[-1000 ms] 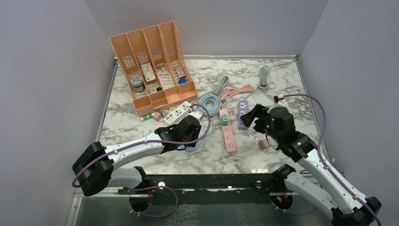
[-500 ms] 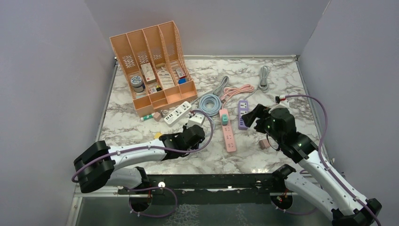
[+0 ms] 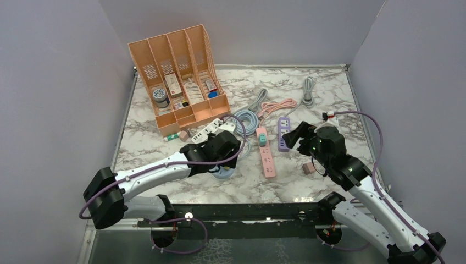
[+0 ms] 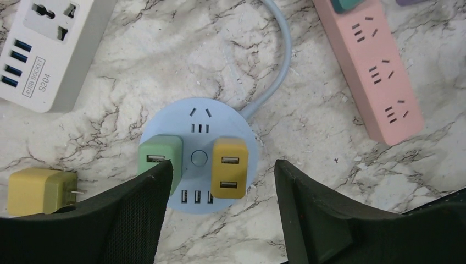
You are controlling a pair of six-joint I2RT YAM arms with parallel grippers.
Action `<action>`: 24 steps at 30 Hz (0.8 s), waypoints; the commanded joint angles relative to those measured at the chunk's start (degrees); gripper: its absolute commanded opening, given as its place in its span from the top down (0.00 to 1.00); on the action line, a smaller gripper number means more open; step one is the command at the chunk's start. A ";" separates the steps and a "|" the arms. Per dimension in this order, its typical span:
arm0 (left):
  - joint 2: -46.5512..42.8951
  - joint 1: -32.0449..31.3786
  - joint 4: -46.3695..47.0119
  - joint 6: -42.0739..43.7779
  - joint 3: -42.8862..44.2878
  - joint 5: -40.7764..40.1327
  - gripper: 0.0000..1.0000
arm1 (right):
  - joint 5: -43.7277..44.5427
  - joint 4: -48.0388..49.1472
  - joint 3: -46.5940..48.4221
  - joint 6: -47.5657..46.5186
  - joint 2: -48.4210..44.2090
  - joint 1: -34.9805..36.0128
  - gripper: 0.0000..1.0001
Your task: Insert the plug
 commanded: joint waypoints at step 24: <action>15.37 7.04 -13.98 2.14 11.34 17.45 0.73 | 2.50 -0.39 -0.87 1.21 -0.51 0.20 0.21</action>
